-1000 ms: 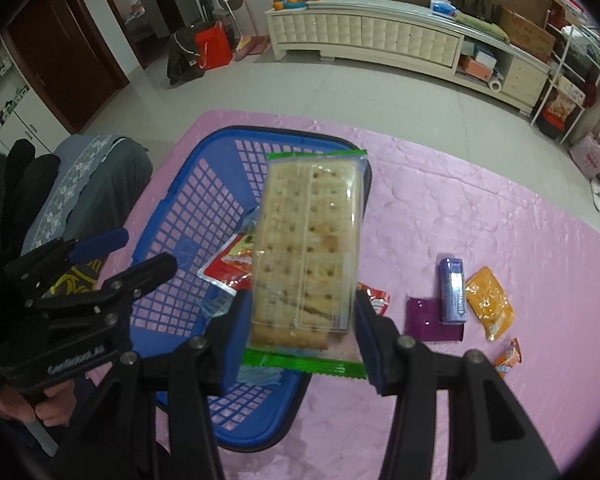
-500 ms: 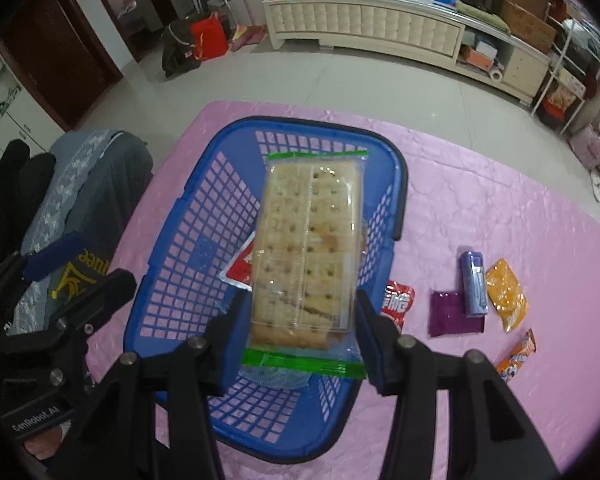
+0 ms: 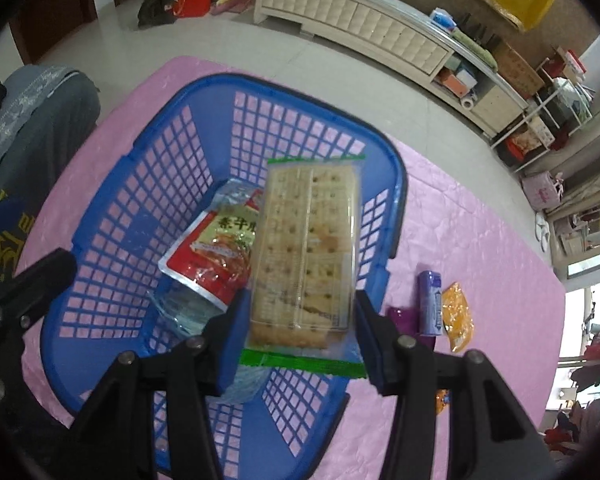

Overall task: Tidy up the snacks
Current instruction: 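Open the left tool over the basket while the right tool carries the cracker pack in and releases it, then move both tools back toward the remaining snacks on the table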

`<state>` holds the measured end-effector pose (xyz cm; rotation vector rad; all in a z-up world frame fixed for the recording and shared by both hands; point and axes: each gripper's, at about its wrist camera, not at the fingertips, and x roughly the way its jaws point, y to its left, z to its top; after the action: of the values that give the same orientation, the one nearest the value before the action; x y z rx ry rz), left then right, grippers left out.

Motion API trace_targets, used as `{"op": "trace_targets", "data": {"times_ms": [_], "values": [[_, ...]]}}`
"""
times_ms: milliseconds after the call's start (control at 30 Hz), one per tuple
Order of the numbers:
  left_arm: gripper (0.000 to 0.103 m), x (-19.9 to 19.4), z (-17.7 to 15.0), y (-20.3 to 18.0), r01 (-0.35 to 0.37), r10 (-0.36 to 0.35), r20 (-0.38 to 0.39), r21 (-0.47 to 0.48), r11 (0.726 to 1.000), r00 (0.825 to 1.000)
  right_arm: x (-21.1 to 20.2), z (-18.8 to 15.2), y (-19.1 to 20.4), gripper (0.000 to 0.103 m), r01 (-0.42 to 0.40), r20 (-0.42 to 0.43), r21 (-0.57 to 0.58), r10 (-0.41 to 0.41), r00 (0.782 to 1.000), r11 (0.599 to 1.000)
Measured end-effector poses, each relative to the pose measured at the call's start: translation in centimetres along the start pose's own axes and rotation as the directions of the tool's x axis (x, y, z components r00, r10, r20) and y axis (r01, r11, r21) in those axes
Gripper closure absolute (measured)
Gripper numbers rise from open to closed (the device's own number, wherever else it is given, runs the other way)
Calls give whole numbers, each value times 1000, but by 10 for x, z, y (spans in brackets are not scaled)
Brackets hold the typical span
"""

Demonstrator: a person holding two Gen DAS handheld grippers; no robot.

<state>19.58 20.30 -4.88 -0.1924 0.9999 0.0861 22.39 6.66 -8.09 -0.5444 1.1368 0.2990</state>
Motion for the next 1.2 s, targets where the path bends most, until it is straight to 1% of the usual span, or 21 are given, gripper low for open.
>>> {"op": "trace_targets", "data": {"times_ms": [33, 67, 100, 133, 167, 200, 300, 433, 500, 633, 733, 833, 1033, 1100, 1200], "values": [[27, 1, -1, 1, 1, -1, -3, 0, 1000, 1000, 0, 0, 2, 43, 10, 7, -16, -10, 1000, 1000], [27, 2, -1, 1, -1, 1, -7, 0, 1000, 1000, -2, -1, 2, 38, 30, 18, -23, -30, 999, 999], [27, 2, -1, 3, -2, 2, -9, -1, 1000, 1000, -5, -1, 2, 34, 71, 36, -24, -70, 997, 997], [27, 1, -2, 2, -5, 5, -12, -3, 1000, 1000, -7, -2, 3, 23, 92, 53, -23, -91, 994, 995], [27, 1, -2, 1, -7, 7, -14, -4, 1000, 1000, -10, -2, 2, 16, 98, 63, -23, -96, 993, 995], [27, 1, -3, 2, -8, 8, -15, -5, 1000, 1000, -13, -3, 1, 15, 101, 72, -26, -99, 992, 995], [27, -4, -5, -2, -13, 13, -12, -4, 1000, 1000, -20, -5, -5, 14, 96, 81, -24, -94, 992, 995], [27, -12, -6, -8, -16, 16, 0, 6, 1000, 1000, -33, -14, -15, 14, 58, 91, 8, -58, 994, 998], [27, -17, -7, -14, -21, 20, 7, 16, 1000, 1000, -39, -18, -21, 14, 43, 94, 22, -45, 995, 999], [27, -27, -9, -29, -27, 26, 17, 41, 999, 1000, -48, -27, -36, 14, -14, 100, 52, 9, 995, 999], [27, -33, -12, -40, -35, 34, 20, 57, 998, 999, -57, -36, -51, 14, -34, 113, 78, 25, 993, 996], [27, -38, -14, -51, -23, 22, 22, 64, 998, 1000, -64, -46, -67, 14, -59, 120, 111, 46, 992, 992], [27, -48, -15, -91, -24, 19, 40, 117, 993, 999, -75, -66, -103, 14, -86, 144, 175, 61, 988, 981], [27, -50, -15, -106, -13, 8, 43, 136, 991, 999, -76, -74, -116, 14, -91, 148, 196, 62, 987, 976], [27, -47, -15, -127, 17, -22, 27, 162, 987, 999, -76, -88, -133, 14, -98, 145, 217, 67, 987, 971]]}}
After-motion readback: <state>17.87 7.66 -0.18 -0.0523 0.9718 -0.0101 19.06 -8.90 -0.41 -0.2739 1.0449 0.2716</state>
